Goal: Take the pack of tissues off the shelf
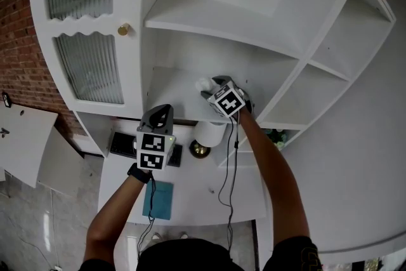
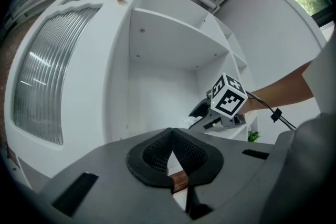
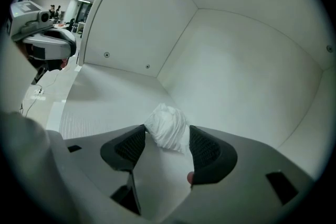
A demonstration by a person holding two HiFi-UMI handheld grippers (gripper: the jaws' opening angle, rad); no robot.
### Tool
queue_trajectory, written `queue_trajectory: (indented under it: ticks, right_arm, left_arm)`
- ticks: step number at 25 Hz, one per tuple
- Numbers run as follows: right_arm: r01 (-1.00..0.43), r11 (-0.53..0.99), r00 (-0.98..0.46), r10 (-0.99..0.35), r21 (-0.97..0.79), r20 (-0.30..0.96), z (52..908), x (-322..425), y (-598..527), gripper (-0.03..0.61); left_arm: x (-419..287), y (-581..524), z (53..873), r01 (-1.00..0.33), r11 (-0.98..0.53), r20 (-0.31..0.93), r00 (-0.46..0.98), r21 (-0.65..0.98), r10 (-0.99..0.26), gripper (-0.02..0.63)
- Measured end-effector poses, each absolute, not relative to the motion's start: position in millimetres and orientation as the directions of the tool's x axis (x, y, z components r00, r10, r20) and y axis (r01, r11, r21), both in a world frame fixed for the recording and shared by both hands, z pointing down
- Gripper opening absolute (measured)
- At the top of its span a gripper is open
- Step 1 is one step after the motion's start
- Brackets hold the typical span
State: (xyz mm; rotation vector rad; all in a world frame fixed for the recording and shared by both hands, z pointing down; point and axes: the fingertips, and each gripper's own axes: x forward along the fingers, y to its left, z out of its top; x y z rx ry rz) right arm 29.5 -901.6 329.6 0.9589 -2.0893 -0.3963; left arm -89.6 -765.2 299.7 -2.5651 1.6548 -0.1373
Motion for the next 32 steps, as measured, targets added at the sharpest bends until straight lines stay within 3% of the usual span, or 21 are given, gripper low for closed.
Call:
queue_trajectory:
  ticks: [22, 32]
  right_arm:
    - [-0.434, 0.652, -0.381, -0.759, 0.622, 0.529, 330, 28, -899, 0.135]
    - [-0.433, 0.648, -0.387, -0.761, 0.626, 0.520, 329, 26, -899, 0.121]
  left_arm:
    - [-85, -748, 303, -0.911, -0.401, 0.021, 0.401, -0.100, -0.916, 0.011]
    - [-99, -729, 305, -0.929, -0.357, -0.004, 0.359, -0.101, -0.933, 0.011]
